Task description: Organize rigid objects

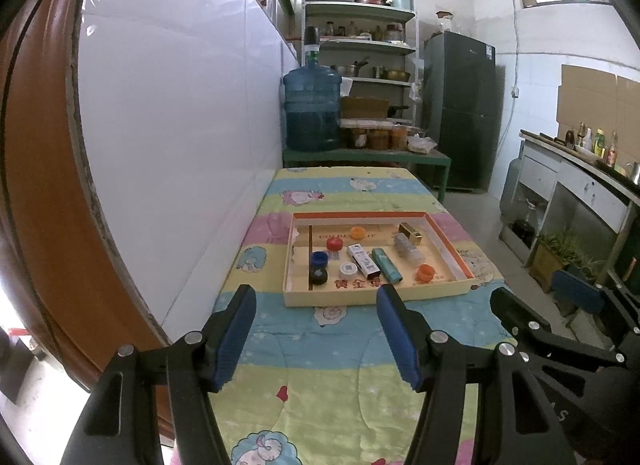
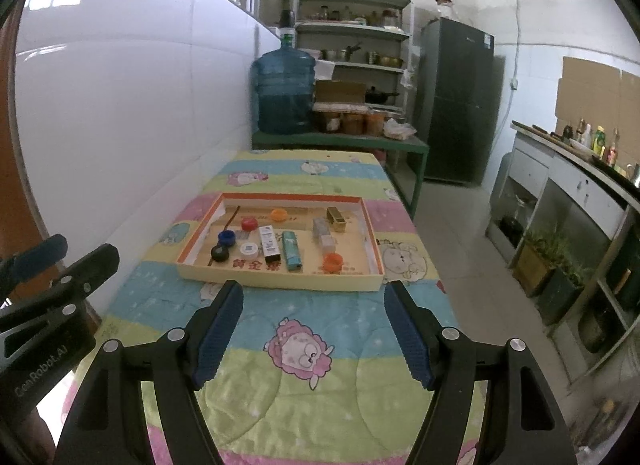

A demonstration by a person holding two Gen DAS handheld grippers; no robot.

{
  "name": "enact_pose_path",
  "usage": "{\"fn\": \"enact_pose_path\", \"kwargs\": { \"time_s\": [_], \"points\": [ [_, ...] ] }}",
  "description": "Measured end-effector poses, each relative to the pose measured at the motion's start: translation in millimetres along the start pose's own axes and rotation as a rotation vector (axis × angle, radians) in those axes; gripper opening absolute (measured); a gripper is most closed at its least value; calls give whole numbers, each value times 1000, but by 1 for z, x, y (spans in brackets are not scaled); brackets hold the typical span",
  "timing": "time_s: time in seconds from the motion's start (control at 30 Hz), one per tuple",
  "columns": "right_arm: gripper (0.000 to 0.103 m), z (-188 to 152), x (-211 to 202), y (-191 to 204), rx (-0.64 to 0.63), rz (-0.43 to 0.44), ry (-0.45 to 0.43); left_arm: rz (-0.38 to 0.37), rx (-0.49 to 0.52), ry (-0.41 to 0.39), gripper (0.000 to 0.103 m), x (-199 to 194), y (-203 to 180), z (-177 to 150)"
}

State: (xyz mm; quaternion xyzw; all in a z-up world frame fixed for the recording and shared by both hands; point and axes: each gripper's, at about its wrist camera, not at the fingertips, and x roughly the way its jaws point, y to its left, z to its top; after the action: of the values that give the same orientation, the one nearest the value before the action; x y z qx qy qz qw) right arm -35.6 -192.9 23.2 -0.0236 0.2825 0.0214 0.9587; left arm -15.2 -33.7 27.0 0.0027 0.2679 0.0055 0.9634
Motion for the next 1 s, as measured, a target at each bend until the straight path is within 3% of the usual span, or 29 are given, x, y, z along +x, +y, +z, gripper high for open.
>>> {"fn": "enact_pose_path", "kwargs": {
  "time_s": [1.0],
  "points": [
    [75, 2, 4, 3, 0, 11, 13, -4, -3, 8, 63, 4, -3, -1]
  ]
}}
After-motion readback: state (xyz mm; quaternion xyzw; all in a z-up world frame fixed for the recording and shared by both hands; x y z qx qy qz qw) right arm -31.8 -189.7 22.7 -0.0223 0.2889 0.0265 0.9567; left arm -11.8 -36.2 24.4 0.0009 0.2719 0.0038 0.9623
